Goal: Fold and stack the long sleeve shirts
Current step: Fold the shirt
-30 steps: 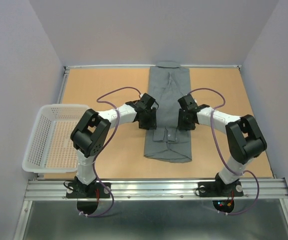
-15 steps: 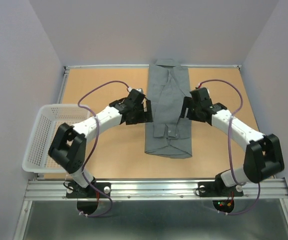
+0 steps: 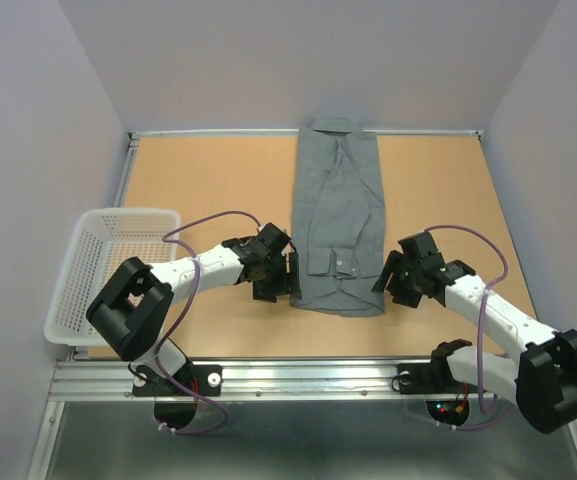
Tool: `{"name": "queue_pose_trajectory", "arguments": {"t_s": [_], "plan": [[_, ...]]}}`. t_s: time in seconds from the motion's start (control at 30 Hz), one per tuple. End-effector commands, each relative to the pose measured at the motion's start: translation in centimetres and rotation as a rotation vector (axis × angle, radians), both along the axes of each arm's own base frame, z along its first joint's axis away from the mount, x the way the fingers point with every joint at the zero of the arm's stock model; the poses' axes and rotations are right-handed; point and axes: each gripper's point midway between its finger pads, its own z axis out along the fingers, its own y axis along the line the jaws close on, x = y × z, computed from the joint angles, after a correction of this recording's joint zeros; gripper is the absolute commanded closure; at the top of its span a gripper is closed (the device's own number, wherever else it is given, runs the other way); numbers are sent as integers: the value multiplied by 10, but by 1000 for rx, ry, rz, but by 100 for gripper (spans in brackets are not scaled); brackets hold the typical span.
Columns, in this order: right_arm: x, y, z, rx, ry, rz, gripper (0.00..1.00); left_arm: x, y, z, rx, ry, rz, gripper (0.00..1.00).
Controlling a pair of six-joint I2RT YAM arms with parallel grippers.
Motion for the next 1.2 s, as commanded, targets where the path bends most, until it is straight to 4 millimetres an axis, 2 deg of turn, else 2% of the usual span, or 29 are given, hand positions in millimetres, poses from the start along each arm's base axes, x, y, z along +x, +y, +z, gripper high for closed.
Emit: {"name": "queue_pose_trajectory", "arguments": {"t_s": [0.0, 0.37, 0.5, 0.57, 0.73, 0.83, 0.9, 1.03, 1.17], "plan": [[-7, 15, -4, 113, 12, -22, 35, 0, -18, 2, -56, -5, -7, 23], [-20, 12, -25, 125, 39, -49, 36, -5, -21, -13, -51, 20, -4, 24], [-20, 13, -24, 130, 37, -45, 38, -9, -18, -19, -39, 36, -5, 25], [-15, 12, -21, 119, 19, -43, 38, -6, -18, -18, -35, 27, -6, 25], [9, 9, -7, 78, -25, -18, 37, 22, -19, -4, -63, -27, 38, 21], [23, -1, -6, 79, -24, -40, 34, 40, -17, -2, -80, -44, 61, 17], [33, -7, -3, 89, -46, -50, 27, 54, -20, 2, -98, -58, 69, 15], [47, -7, -5, 124, -49, -43, 25, 64, -33, 0, -112, -52, 36, 15], [59, -2, -6, 142, -53, -24, 25, 69, -38, -8, -105, -41, 31, 18]]}}
